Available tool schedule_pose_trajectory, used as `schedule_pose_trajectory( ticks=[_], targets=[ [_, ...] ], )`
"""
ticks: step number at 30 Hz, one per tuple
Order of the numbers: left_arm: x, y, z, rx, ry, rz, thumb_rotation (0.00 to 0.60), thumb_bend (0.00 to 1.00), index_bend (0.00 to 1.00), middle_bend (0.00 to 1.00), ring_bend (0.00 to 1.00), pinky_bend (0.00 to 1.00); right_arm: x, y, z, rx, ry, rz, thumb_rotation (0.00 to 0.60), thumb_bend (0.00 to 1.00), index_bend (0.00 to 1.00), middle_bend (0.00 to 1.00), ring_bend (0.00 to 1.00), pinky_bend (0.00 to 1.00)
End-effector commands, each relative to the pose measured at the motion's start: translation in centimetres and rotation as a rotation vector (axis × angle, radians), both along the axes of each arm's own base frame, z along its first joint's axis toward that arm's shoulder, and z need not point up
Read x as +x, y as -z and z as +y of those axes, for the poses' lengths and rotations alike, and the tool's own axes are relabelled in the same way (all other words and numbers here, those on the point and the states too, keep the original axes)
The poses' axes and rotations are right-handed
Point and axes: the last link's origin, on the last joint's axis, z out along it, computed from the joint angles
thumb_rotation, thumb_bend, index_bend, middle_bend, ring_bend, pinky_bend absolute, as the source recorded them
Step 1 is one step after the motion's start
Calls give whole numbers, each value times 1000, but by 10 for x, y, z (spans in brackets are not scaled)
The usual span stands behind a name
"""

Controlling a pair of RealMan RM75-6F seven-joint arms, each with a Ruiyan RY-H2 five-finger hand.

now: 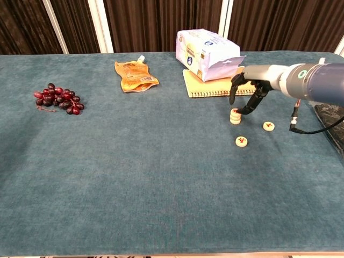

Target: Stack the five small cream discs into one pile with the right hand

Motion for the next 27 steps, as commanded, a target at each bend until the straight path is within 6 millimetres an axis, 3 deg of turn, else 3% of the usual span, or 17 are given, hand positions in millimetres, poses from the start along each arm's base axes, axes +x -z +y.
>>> schedule_pose_trajectory(
  ticks=[1,6,14,27],
  targets=[
    [0,0,0,1,0,-1,600,624,159,3,0,0,2,-12,3,-29,-14,-21,600,405,419,0,0,0],
    [0,0,0,2,2,-3,600,624,159,2,0,0,-1,-24,18,-65,-59,-29,600,405,361,0,0,0],
    [0,0,-1,1,-1,-8,600,625,158,3,0,0,-27,-31,66,-94,-114,-75,600,406,329,0,0,0],
    [0,0,-1,0,-6,-12,600,624,159,3,0,0,-49,-9,108,-137,-179,-24,600,401,328,0,0,0]
  ],
)
